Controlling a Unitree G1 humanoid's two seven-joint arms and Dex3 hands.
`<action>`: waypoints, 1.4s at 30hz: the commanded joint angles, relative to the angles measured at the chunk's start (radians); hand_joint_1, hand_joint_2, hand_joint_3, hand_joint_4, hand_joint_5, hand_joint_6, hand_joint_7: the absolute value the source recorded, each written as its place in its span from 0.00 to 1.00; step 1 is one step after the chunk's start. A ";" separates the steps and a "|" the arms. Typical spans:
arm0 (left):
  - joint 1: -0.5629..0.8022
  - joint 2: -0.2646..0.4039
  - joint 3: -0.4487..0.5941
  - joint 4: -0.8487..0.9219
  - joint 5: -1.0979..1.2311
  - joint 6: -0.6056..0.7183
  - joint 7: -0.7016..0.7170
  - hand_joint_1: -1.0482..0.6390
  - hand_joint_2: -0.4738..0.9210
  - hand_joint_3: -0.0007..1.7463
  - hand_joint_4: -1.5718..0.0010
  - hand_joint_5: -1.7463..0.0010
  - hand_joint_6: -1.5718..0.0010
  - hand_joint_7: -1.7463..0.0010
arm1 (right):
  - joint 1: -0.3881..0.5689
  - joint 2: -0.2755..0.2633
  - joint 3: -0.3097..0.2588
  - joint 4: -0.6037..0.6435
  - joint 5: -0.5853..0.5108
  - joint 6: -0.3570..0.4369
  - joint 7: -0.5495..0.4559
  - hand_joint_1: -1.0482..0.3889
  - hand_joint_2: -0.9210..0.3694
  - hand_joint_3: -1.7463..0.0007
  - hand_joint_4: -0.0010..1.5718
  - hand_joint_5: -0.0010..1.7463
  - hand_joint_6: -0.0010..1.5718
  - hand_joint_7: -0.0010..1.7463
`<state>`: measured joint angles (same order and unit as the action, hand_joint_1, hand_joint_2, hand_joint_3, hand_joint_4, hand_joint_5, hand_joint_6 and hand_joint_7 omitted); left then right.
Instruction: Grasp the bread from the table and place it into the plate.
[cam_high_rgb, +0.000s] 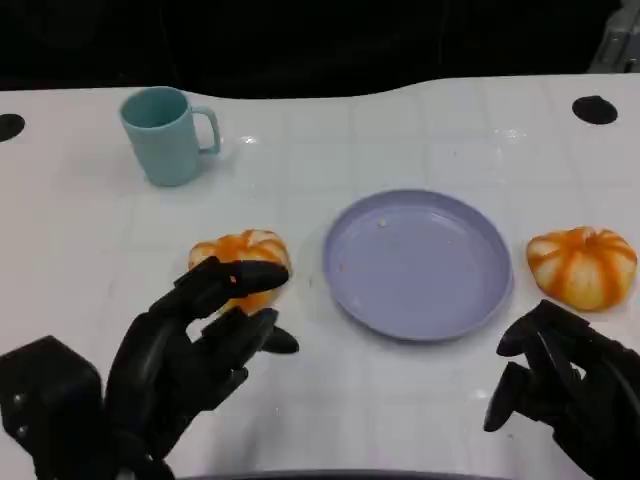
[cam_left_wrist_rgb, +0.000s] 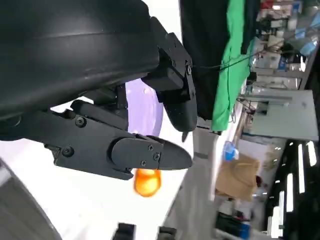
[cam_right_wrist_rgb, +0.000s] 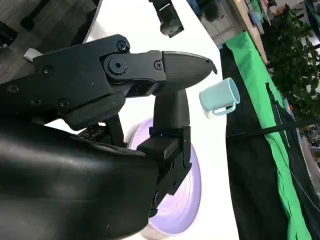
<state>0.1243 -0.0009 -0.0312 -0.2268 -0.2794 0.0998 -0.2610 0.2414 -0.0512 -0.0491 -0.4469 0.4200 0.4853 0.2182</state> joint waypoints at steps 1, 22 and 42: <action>-0.017 0.070 -0.025 0.013 0.128 -0.099 -0.006 0.33 0.95 0.04 0.90 0.33 0.72 0.73 | -0.007 0.001 -0.001 -0.006 0.001 0.003 -0.020 0.41 0.00 0.80 0.41 1.00 0.31 0.92; -0.145 0.380 -0.101 -0.023 0.818 -0.266 0.052 0.46 0.87 0.00 1.00 0.95 0.90 0.99 | -0.181 0.005 -0.031 0.432 -0.045 -0.192 0.040 0.08 0.06 0.97 0.75 0.67 0.77 0.48; -0.417 0.323 -0.324 0.160 1.239 0.025 -0.069 0.56 0.87 0.01 0.98 0.95 0.91 0.99 | -0.057 0.008 -0.018 0.102 -0.009 -0.041 -0.001 0.33 0.00 0.89 0.51 0.94 0.47 0.81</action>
<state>-0.2502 0.3313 -0.3425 -0.1058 0.9518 0.0867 -0.3042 0.1759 -0.0354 -0.0625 -0.3172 0.3993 0.4315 0.2272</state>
